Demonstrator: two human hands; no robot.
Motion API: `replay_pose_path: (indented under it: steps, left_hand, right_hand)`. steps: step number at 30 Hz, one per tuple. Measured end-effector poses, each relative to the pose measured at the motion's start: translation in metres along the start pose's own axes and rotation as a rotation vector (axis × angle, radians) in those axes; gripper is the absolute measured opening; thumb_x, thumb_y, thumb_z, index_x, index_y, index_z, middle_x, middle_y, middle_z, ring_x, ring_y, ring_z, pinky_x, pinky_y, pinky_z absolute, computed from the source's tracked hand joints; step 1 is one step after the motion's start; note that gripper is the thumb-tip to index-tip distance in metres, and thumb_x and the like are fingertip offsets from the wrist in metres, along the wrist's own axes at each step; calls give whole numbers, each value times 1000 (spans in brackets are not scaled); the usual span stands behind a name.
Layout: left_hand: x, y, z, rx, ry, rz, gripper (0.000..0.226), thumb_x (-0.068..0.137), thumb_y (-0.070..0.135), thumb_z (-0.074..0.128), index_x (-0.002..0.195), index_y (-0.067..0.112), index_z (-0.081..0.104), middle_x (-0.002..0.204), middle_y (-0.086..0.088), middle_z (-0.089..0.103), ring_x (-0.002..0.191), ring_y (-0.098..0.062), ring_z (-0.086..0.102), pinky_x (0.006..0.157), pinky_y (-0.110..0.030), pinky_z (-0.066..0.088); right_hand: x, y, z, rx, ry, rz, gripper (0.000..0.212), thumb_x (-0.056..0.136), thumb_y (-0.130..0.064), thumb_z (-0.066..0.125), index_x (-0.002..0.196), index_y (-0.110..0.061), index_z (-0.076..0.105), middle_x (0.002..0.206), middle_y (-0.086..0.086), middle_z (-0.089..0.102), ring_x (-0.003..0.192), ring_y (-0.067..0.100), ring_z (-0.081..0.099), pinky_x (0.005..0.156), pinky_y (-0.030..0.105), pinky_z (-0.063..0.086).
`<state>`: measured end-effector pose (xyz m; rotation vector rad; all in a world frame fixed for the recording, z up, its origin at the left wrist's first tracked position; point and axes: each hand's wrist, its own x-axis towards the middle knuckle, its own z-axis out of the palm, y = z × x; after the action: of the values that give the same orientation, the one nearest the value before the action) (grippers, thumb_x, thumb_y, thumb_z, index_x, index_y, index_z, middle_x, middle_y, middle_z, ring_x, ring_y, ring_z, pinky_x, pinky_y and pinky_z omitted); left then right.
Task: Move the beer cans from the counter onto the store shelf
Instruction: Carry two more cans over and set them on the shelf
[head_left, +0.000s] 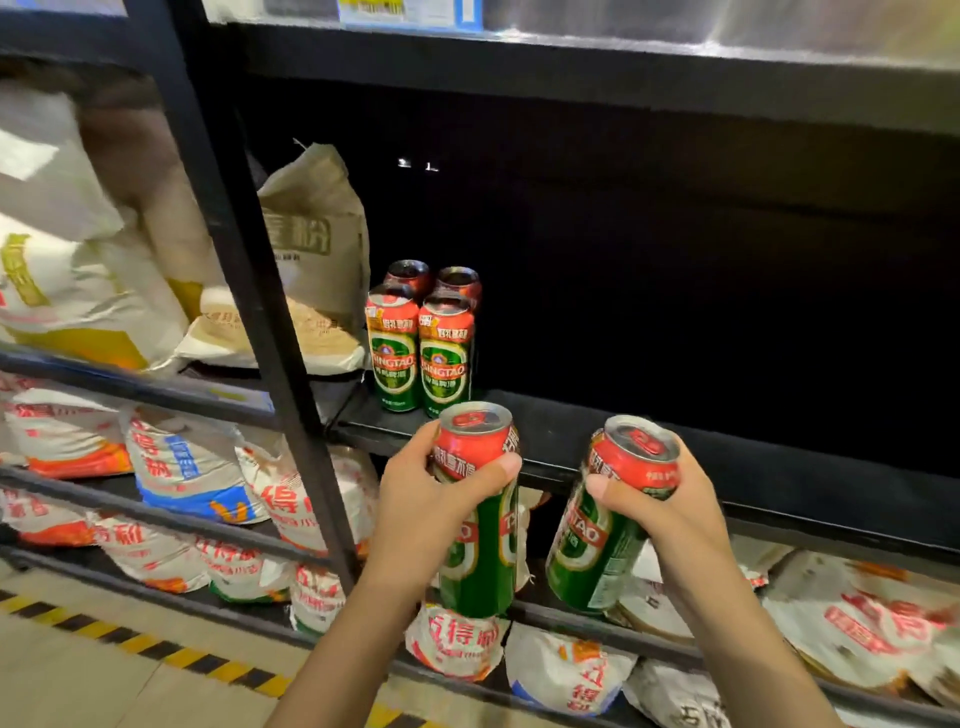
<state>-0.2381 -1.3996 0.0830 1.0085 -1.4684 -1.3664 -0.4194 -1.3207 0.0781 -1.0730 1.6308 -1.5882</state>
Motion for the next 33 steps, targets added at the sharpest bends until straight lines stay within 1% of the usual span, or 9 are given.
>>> replay_pose_path:
  steps: [4,9,11,13,15,18,24,31,33]
  left_hand:
    - [45,0,7,23,-83,30,55,63,37,84,113,29,61,100,8,70,90,-4,66,73,-18,53]
    - [93,4,20,37,-154,102,50,69,26,80,115,30,59,103,11,67,91,-1,64,73,-13,51]
    - [110,1,24,55,-170,133,54,69,26,81,117,29,58,106,11,67,93,0,64,75,-13,51]
    - [123,-4,29,74,-177,146,57,68,26,81,120,28,57,108,12,67,95,1,63,77,-12,51]
    - [132,-10,33,79,-180,144,59,68,27,82,120,30,55,108,13,66,96,2,62,76,-11,51]
    - [144,-16,37,78,-168,132,59,68,27,82,120,31,54,107,15,64,93,7,61,73,-9,49]
    - [165,-24,46,99,-179,135,46,67,28,82,107,27,58,97,12,67,87,5,62,71,-9,49]
    - [179,-32,52,80,-189,93,46,67,31,82,106,24,58,98,9,68,86,1,64,72,-15,51]
    - [180,-34,52,77,-195,99,48,67,32,82,108,24,58,99,8,67,88,1,64,74,-17,52]
  right_hand:
    - [36,0,1,-60,51,-29,70,46,-48,77,111,-29,57,100,-6,68,93,11,66,78,32,53]
    - [76,-1,3,-171,118,-70,79,45,-50,77,116,-24,55,106,-6,65,95,9,63,78,27,52]
    - [92,3,5,-191,153,-85,73,54,-37,86,117,-21,54,107,-4,64,97,10,63,80,29,53]
    - [106,10,6,-186,176,-90,65,63,-19,86,119,-21,53,109,-4,64,98,10,62,80,28,52]
    - [117,16,8,-182,196,-90,65,64,-15,84,121,-21,53,110,-3,63,99,10,62,78,24,51]
    - [129,23,10,-185,219,-82,67,64,-17,84,122,-20,52,111,-3,62,100,11,61,77,23,51]
    - [149,33,14,-189,266,-31,67,61,-19,86,119,-17,53,109,2,63,100,17,62,86,39,54]
    - [163,44,13,-215,294,17,69,61,-21,86,120,-10,52,111,8,63,103,23,62,88,43,54]
    - [163,45,13,-208,292,12,66,62,-18,86,119,-10,52,110,7,64,102,22,62,84,37,54]
